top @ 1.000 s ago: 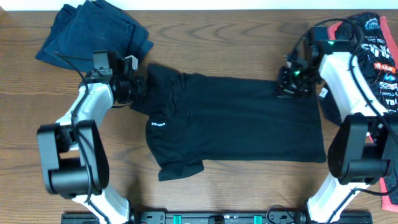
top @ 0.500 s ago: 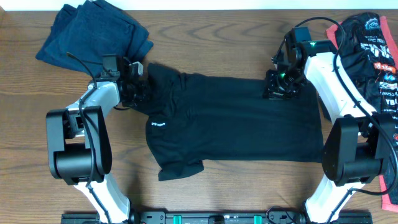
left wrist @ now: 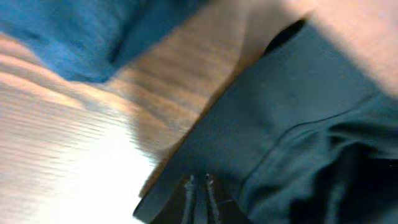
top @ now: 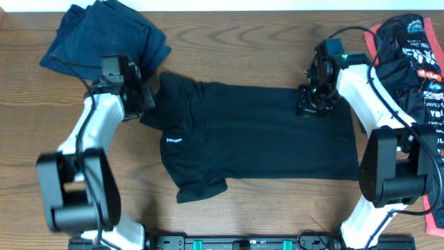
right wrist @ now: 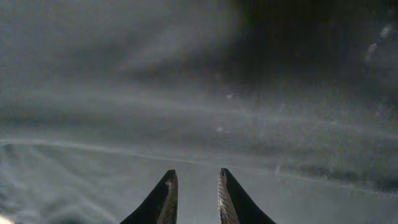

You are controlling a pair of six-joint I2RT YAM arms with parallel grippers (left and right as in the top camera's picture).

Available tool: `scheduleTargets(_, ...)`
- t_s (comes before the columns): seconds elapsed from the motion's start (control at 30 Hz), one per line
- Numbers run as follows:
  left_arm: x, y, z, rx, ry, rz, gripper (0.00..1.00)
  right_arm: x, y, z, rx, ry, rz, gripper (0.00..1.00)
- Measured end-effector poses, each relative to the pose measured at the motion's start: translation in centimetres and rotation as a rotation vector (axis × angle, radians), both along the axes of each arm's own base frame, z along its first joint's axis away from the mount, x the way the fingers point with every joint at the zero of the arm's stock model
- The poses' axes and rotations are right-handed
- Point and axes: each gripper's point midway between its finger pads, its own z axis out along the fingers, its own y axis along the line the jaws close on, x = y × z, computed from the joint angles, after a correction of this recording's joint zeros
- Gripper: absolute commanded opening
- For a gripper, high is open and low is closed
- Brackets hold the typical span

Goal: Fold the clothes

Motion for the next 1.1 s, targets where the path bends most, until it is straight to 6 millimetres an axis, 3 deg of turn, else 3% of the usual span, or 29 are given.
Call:
scheduleTargets(0.07,0.0,-0.4,1.7,-0.017,-0.037,-0.003,0.17,-0.2,-0.1,-1.3,-0.005,-0.008,-0.011,0.22)
scheduleTargets(0.23,-0.3,-4.3,2.9,-0.119,-0.060,-0.110,0.65,-1.7,-0.4,-4.3,-0.010,0.010,-0.052,0.25)
scheduleTargets(0.33,-0.5,-6.9,2.7,-0.147,-0.053,-0.188,0.79,-2.0,-0.4,-4.8,-0.010,0.012,-0.059,0.25)
scheduleTargets(0.4,-0.7,-8.5,2.2,-0.158,-0.043,-0.238,0.82,-2.0,-0.4,-4.8,-0.009,0.012,-0.063,0.26)
scheduleTargets(0.53,-0.9,-10.7,0.5,-0.174,-0.010,-0.301,0.82,-2.0,-0.4,-4.8,-0.008,0.013,-0.069,0.25)
scheduleTargets(0.73,-0.5,-11.7,-2.4,-0.179,0.030,-0.324,0.81,-2.0,-0.4,-4.8,-0.009,0.014,-0.070,0.25)
scheduleTargets(0.87,-0.3,-11.8,-3.4,-0.180,0.039,-0.322,0.60,-2.0,-0.4,-4.8,-0.009,0.013,-0.070,0.24)
scheduleTargets(1.0,0.2,-11.8,-3.2,-0.174,0.013,-0.334,0.26,-2.0,-0.4,-4.8,-0.009,0.013,-0.070,0.24)
scheduleTargets(1.1,0.6,-11.8,-3.0,-0.170,-0.005,-0.340,0.19,-2.0,-0.4,-4.8,-0.009,0.014,-0.070,0.24)
